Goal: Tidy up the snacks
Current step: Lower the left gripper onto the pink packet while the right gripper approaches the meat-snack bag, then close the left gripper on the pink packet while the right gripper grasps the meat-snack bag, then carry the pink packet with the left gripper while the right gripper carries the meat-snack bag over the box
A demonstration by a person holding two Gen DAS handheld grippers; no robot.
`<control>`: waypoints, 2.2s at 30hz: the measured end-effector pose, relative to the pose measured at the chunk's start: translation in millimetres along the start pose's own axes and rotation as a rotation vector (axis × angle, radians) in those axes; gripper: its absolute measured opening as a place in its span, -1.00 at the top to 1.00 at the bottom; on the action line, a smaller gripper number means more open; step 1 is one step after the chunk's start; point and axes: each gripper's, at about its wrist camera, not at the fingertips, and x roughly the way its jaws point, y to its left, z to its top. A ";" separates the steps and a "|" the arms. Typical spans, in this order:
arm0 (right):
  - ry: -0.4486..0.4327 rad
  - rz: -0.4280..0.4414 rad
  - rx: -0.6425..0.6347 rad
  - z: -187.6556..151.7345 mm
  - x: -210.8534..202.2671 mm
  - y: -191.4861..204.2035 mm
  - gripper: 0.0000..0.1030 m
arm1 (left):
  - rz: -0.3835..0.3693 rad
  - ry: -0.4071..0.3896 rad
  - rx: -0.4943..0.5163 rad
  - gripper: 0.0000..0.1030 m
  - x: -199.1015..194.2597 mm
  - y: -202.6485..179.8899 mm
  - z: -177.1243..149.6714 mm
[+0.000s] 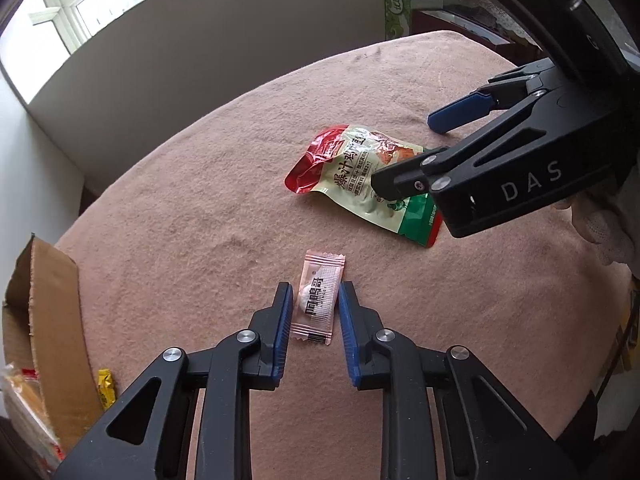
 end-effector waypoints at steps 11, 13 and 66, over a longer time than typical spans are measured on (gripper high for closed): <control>-0.002 -0.072 -0.075 4.9 10.4 35.1 -0.36 | 0.004 -0.001 -0.071 0.63 -0.5 7.1 -1.9; 0.000 -0.073 -0.072 4.5 9.5 36.7 -0.29 | 0.003 -0.004 -0.088 0.63 -1.3 8.8 -3.7; -0.163 0.217 -0.136 102.7 -43.8 236.8 0.71 | 0.214 -0.211 -0.426 0.65 -139.9 201.1 -72.3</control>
